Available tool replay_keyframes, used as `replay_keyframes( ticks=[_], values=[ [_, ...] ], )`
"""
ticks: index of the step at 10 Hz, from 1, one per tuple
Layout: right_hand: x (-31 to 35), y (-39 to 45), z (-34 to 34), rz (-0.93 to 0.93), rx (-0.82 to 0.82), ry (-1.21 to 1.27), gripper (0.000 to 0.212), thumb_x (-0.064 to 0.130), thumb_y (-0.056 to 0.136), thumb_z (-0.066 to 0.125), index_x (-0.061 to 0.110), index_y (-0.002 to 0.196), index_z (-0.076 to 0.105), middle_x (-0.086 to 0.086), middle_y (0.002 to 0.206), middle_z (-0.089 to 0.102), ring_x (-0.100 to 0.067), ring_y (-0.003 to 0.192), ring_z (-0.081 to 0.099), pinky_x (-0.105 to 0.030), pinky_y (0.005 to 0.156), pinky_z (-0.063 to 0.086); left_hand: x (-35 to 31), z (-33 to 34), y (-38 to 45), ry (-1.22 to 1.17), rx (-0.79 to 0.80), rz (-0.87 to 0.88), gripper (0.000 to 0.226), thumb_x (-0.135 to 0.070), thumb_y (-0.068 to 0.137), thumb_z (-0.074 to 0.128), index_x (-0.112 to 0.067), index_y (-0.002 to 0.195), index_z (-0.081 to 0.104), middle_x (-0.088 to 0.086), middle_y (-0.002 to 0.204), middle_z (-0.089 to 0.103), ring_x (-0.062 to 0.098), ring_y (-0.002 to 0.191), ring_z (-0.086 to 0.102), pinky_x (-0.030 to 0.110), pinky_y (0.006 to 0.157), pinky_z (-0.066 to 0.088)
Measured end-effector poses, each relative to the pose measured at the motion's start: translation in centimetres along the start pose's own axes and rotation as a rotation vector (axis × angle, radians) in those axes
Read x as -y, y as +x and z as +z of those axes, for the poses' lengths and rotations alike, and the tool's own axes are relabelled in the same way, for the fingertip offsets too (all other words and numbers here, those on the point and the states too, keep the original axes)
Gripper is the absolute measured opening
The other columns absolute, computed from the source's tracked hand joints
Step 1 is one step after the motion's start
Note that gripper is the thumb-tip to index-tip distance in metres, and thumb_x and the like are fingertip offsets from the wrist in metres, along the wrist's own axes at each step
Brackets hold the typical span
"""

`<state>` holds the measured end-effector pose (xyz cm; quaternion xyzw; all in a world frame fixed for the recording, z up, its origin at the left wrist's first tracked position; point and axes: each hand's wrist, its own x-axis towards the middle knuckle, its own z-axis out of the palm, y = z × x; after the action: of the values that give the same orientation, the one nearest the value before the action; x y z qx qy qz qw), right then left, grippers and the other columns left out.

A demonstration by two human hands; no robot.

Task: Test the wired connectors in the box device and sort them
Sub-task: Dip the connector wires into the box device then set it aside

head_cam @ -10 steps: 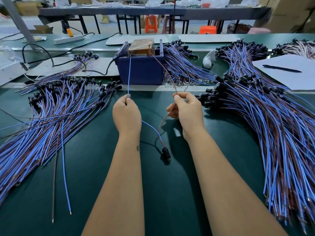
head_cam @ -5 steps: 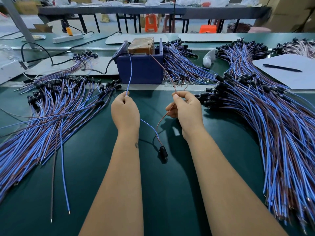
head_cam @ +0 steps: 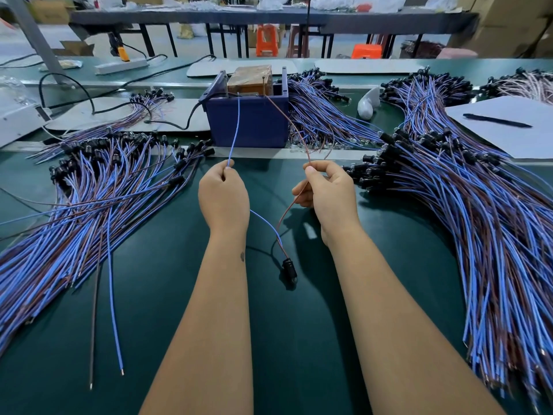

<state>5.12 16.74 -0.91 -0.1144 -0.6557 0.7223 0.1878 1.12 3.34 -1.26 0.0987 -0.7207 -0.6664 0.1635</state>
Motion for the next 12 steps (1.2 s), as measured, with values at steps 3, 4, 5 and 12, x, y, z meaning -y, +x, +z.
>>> replay_keyframes(
  ticks=[3, 4, 5, 12],
  values=[
    [-0.1, 0.2, 0.1, -0.001, 0.003, -0.003, 0.012, 0.013, 0.1, 0.048, 0.018, 0.092, 0.056, -0.001, 0.056, 0.066, -0.014, 0.046, 0.057, -0.019, 0.047, 0.045, -0.1, -0.6, 0.5, -0.032, -0.029, -0.007, 0.033, -0.008, 0.093, 0.038, -0.028, 0.084, 0.063, -0.005, 0.058, 0.033, 0.009, 0.045, 0.024, 0.024, 0.047, 0.024],
    [-0.1, 0.3, 0.2, 0.001, 0.0, -0.007, 0.012, 0.012, 0.1, 0.048, 0.018, 0.092, 0.056, -0.002, 0.057, 0.065, -0.015, 0.047, 0.056, -0.02, 0.047, 0.045, 0.0, -0.8, 0.9, -0.065, -0.028, -0.04, 0.033, -0.007, 0.093, 0.038, -0.029, 0.084, 0.062, -0.006, 0.057, 0.032, 0.008, 0.044, 0.024, 0.021, 0.043, 0.025],
    [0.0, 0.2, 0.2, 0.004, 0.002, -0.015, 0.012, 0.012, 0.1, 0.048, 0.017, 0.092, 0.056, -0.005, 0.06, 0.066, -0.016, 0.048, 0.057, -0.022, 0.049, 0.047, 0.0, -0.9, 1.4, -0.104, -0.042, -0.075, 0.031, -0.008, 0.094, 0.038, -0.02, 0.104, 0.065, -0.007, 0.057, 0.036, 0.004, 0.039, 0.027, 0.016, 0.04, 0.027],
    [0.0, 0.3, 0.6, -0.007, -0.01, -0.034, 0.013, 0.011, 0.1, 0.048, 0.017, 0.09, 0.055, -0.006, 0.059, 0.064, -0.014, 0.043, 0.054, -0.02, 0.047, 0.046, 0.4, -0.9, 1.9, -0.191, -0.096, -0.108, 0.04, -0.006, 0.093, 0.037, -0.008, 0.121, 0.065, -0.009, 0.055, 0.039, 0.004, 0.041, 0.028, 0.018, 0.042, 0.028]
  ],
)
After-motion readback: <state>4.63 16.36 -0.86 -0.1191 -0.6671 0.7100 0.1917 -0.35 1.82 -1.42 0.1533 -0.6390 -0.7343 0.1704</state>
